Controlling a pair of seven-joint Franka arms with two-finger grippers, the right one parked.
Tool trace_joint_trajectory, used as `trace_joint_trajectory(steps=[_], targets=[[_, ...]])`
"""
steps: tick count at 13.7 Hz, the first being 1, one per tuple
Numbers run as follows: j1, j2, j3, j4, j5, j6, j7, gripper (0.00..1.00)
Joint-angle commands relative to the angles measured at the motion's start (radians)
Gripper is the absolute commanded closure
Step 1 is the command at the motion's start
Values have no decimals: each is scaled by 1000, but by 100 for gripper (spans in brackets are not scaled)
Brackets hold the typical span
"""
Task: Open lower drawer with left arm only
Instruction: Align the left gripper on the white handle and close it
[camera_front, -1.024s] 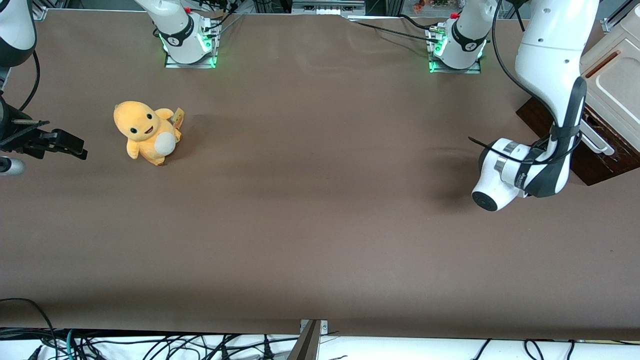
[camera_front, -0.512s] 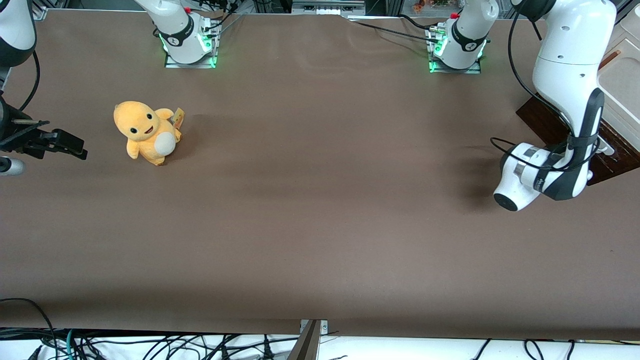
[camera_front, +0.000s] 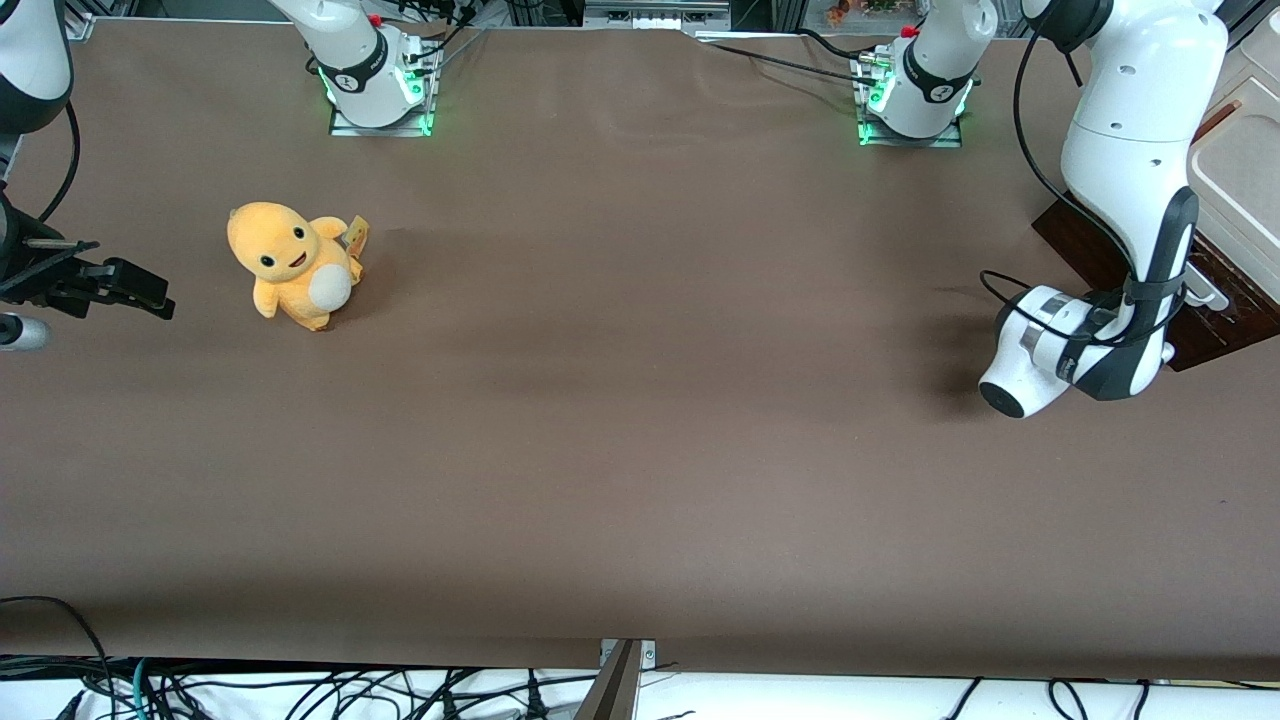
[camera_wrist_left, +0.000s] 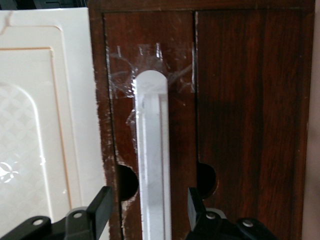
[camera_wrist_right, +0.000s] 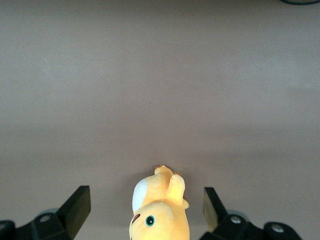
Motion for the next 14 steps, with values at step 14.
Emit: trace_joint_trajectory(steps=[14], targets=[[34, -31, -6, -59, -12, 12, -19, 76]])
